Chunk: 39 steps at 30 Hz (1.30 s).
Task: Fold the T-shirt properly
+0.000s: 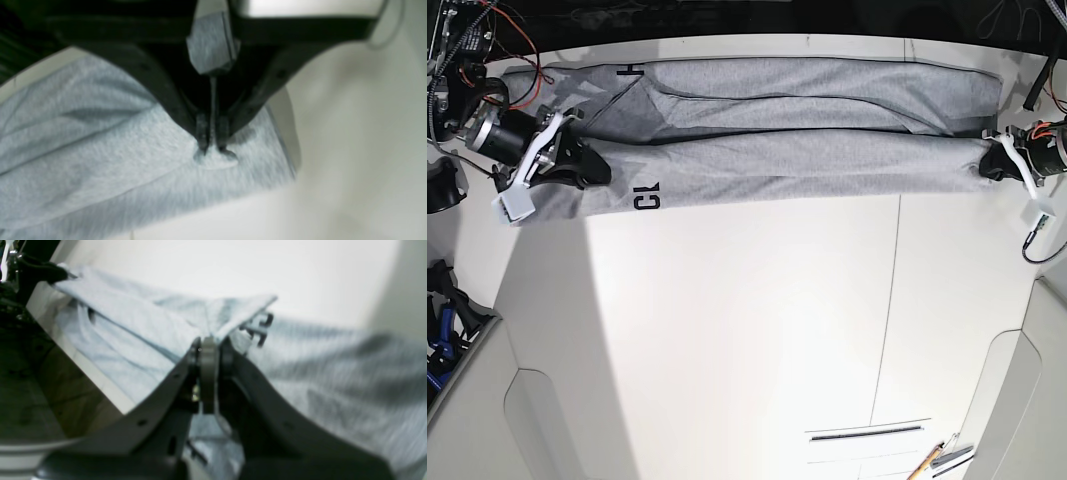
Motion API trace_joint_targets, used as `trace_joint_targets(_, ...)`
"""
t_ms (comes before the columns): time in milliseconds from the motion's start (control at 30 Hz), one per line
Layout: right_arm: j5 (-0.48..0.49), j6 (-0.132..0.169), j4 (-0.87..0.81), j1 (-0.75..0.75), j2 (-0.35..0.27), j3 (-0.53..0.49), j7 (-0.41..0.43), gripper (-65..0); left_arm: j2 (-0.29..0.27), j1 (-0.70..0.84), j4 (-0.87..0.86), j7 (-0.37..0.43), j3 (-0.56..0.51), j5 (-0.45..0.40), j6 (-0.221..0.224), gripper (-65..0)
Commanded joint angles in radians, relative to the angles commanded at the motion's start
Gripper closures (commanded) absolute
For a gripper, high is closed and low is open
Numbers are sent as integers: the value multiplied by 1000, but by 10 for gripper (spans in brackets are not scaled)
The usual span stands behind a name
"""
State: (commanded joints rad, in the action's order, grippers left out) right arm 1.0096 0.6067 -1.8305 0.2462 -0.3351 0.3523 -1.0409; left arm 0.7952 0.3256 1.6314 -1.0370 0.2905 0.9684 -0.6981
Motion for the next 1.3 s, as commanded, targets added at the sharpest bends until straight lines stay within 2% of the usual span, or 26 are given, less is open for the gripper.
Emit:
trace_joint_targets(133, -16, 0, 0, 47, 0, 0, 2, 0, 0, 2, 0, 0, 0, -3, 0, -137)
trace_joint_targets(267, -65, -1, 2, 68, 0, 0, 4, 0, -1, 2, 0, 1, 0, -8, 0, -200)
trace_joint_targets(333, -100, -9, 2, 67, 0, 0, 5, -11, -3, 2, 0, 1, 0, -7, 0, -284)
trace_joint_targets(400, -127, -9, 2, 67, 0, 0, 5, -175, -3, 2, 0, 0, 0, -8, 0, -339)
trace_joint_targets(433, -137, -9, 2, 67, 0, 3, 5, -234, -3, 2, 0, 0, 0, -8, 0, -344)
trace_joint_targets(467, -138, -8, 2, 67, 0, 9, 5, -258, -3, 2, 0, 0, 0, -8, 0, -344)
trace_joint_targets(533, -123, -9, 2, 67, 0, 44, 5, -257, -11, 2, 0, 1, 23, -8, 0, -344)
trace_joint_targets(633, -68, -8, 2, 64, 0, 144, 5, -257, -53, 2, 0, 4, 133, 6, 0, -344)
trace_joint_targets(733, -38, -8, 0, 64, 0, 241, 5, -257, -94, 11, 0, -9, 267, 62, 0, -344)
trace_joint_targets(833, -2, -7, -1, 57, 0, 284, 5, -253, -123, 11, 0, -48, 378, 130, 0, -344)
trace_joint_targets(867, 3, -7, -1, 56, 0, 284, 5, -227, -136, 11, 0, -62, 412, 148, 0, -344)
trace_joint_targets(900, 12, -7, 0, 56, 0, 280, 5, -170, -150, 14, 0, -69, 443, 159, 0, -344)
trace_joint_targets(967, 23, -4, 0, 56, 2, 274, 5, 0, -165, 47, 0, -68, 485, 165, 0, -344)
trace_joint_targets(1033, 17, 0, 0, 53, 10, 259, 25, 0, -185, 89, -3, -66, 504, 165, 0, -344)
trace_joint_targets(1100, -34, 0, 3, 42, 21, 224, 61, 0, -206, 122, -6, -56, 503, 165, 0, -344)
trace_joint_targets(1200, -100, 0, 17, 43, 22, 122, 119, 0, -246, 146, -10, -25, 500, 169, 0, -346)
trace_joint_targets(1300, -154, -1, 38, 42, 22, 20, 130, 0, -281, 146, -11, 2, 499, 164, 0, -425)
